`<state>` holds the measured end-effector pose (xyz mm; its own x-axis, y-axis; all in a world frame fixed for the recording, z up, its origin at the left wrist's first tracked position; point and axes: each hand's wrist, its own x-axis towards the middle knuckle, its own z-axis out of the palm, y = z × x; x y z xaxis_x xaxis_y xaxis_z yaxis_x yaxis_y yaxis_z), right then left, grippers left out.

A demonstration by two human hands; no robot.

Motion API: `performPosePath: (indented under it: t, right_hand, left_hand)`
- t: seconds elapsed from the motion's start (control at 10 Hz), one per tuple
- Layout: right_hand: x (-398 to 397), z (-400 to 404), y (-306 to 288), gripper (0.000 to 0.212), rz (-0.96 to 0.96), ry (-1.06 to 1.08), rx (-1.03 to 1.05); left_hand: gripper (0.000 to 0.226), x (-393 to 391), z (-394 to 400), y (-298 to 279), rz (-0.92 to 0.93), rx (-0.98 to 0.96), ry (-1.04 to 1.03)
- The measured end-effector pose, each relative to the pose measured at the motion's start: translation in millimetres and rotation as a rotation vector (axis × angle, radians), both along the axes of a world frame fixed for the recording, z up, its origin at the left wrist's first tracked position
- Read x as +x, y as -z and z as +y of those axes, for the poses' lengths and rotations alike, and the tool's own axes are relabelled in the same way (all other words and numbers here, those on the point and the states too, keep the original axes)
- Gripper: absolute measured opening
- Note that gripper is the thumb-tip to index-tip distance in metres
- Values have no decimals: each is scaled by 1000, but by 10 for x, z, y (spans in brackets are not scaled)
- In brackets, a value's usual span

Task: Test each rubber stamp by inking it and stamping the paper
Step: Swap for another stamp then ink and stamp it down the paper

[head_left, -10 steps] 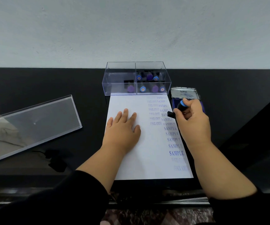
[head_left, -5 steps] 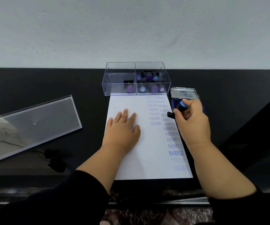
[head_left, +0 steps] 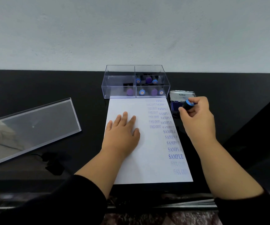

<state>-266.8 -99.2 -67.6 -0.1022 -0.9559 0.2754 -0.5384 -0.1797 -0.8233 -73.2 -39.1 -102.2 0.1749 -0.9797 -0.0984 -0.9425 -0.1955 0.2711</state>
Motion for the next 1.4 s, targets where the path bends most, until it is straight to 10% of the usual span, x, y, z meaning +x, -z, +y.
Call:
performPosePath:
  t: [0.6, 1.4]
  right_hand:
    - [-78, -391, -60, 22, 500, -34, 21]
    - [-226, 106, 34, 17, 490, 43, 11]
  left_hand:
    - [54, 12, -12, 19, -9, -5, 6]
    - [53, 5, 8, 15, 1, -23, -4]
